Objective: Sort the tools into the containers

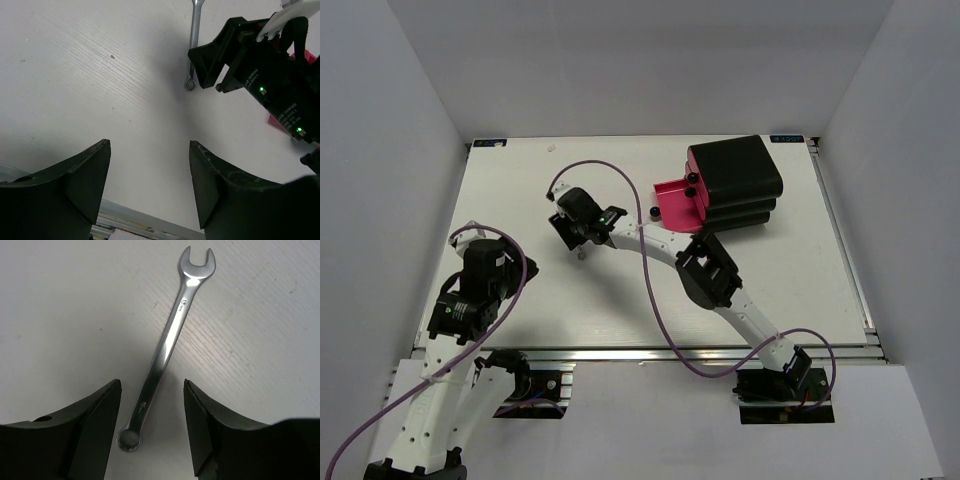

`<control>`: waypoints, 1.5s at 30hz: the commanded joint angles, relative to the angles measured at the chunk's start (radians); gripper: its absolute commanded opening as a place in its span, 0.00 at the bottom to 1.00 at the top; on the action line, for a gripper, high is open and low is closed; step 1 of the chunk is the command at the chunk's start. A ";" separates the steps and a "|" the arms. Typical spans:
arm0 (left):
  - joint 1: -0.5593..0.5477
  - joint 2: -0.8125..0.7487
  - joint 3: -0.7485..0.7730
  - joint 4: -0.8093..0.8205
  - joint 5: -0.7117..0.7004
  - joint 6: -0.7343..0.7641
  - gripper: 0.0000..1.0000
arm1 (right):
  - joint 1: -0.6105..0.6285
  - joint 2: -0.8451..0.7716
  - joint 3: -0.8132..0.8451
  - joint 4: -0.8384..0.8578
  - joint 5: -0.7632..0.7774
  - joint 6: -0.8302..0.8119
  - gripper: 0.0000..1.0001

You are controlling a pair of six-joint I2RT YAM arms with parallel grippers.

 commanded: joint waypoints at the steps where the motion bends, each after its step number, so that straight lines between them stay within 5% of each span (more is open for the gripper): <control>1: 0.004 -0.013 0.022 -0.043 -0.014 0.007 0.74 | -0.004 0.050 0.069 0.083 0.062 0.004 0.58; 20: 0.004 0.024 0.051 -0.020 -0.052 0.059 0.79 | -0.029 0.085 0.006 0.034 -0.035 0.027 0.31; 31: 0.004 0.112 0.034 0.137 -0.015 0.110 0.81 | -0.076 -0.129 -0.261 -0.130 -0.135 -0.238 0.05; 40: 0.004 0.205 0.028 0.249 0.043 0.143 0.81 | -0.095 -0.228 -0.376 -0.198 -0.175 -0.423 0.02; 45: 0.004 0.250 0.043 0.272 0.060 0.165 0.81 | -0.095 -0.185 -0.383 -0.235 -0.132 -0.421 0.09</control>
